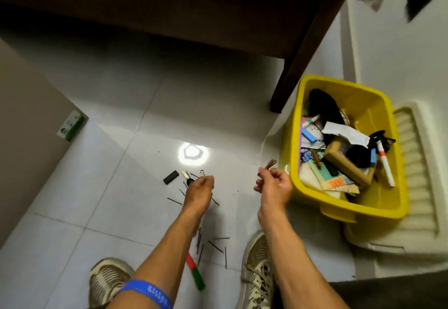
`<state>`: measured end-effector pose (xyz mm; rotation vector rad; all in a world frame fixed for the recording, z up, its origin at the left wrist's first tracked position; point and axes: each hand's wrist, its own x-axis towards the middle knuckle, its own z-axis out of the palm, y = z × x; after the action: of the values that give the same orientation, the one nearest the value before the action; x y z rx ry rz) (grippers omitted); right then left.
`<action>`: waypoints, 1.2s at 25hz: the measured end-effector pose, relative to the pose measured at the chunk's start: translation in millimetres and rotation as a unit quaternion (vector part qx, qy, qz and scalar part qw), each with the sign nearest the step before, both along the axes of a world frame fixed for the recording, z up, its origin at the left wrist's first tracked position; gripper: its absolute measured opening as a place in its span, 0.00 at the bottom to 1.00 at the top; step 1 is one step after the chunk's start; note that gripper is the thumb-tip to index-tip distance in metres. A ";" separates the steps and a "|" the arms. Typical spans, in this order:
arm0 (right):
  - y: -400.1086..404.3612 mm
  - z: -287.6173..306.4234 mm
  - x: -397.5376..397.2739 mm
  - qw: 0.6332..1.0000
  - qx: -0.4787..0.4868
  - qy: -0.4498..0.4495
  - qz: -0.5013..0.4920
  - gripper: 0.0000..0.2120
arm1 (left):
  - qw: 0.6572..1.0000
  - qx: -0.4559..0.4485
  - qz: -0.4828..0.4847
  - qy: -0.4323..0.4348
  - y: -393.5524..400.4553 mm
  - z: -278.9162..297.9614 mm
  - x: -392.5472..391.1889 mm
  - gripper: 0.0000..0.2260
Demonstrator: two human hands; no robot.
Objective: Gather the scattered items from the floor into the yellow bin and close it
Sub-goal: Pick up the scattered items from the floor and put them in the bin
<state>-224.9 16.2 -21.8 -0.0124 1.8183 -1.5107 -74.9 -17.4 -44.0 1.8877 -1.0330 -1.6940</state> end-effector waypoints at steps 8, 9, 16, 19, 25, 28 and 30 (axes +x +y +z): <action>1.2 73.6 -22.8 0.973 -0.132 -0.124 -0.144 0.06 | 0.999 -0.034 0.019 0.001 15.5 34.5 32.4 0.09; 2.2 66.4 -8.6 0.985 -0.104 -0.099 -0.099 0.03 | 0.999 -0.030 0.026 -0.006 17.6 31.9 40.4 0.10; 53.9 -60.1 73.2 0.753 0.337 0.077 0.560 0.12 | 0.958 0.107 -0.177 -0.196 52.2 -21.7 96.8 0.11; 85.5 -99.2 88.5 0.586 0.431 0.154 0.668 0.17 | 0.870 0.209 -0.387 -0.221 106.1 -67.1 99.8 0.14; 44.1 -118.1 114.3 0.803 0.227 0.078 0.545 0.15 | 0.950 0.169 -0.237 -0.110 100.1 -103.1 88.1 0.05; 21.5 -114.4 109.9 0.875 0.172 0.058 0.449 0.13 | 0.984 0.121 -0.106 -0.072 78.2 -98.7 90.6 0.09; 30.5 -111.1 96.5 0.881 0.229 0.127 0.393 0.09 | 0.986 0.071 -0.072 -0.136 73.2 -95.6 96.5 0.07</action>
<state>-128.4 46.7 -132.8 -0.6657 1.9750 -0.5101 21.6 55.8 -139.6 2.2316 -1.2062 -1.6582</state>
